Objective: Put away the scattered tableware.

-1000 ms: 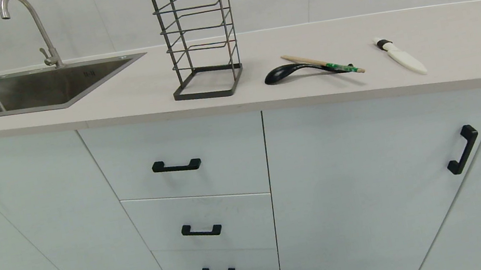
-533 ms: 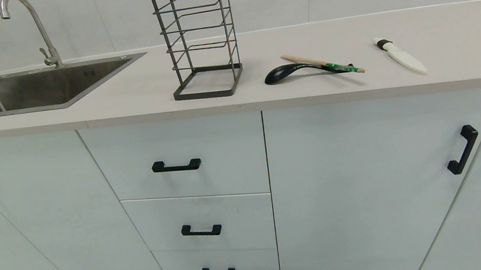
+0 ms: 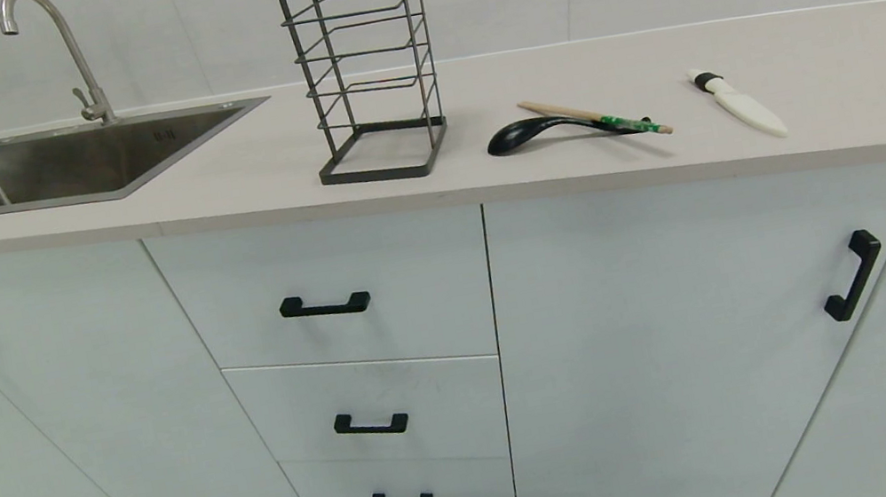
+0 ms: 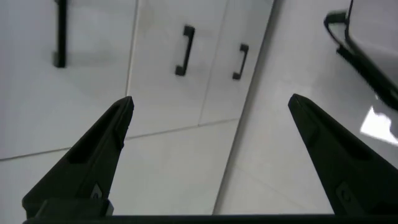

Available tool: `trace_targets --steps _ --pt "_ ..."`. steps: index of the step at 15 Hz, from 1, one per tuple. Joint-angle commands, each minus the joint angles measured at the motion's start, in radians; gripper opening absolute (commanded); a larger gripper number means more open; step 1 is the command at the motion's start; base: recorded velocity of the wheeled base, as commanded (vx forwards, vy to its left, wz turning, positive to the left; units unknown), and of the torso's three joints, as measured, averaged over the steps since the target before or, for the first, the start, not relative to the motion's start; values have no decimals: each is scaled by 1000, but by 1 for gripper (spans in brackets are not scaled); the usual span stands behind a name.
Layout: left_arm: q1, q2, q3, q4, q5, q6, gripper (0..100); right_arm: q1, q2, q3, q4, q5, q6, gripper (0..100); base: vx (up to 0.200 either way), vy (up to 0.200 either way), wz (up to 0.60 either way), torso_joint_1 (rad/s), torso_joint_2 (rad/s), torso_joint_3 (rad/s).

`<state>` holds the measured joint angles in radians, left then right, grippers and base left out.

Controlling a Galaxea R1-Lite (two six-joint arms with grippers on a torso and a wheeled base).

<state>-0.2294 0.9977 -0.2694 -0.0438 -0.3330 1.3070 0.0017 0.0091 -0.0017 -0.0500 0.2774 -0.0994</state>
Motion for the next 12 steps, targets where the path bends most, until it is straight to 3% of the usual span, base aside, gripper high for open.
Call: trace_targets --steps 1,5,12 --pt "-1 102 -4 -4 32 3 100 0 2 0 -1 0 -2 0 0 0 0 0 0 0" --pt "-1 223 -4 -70 65 5 100 0 2 0 -1 0 0 0 0 0 0 0 0 0" --pt "-94 573 -4 -363 91 6 100 0 2 0 -1 0 0 0 0 0 0 0 0 0"
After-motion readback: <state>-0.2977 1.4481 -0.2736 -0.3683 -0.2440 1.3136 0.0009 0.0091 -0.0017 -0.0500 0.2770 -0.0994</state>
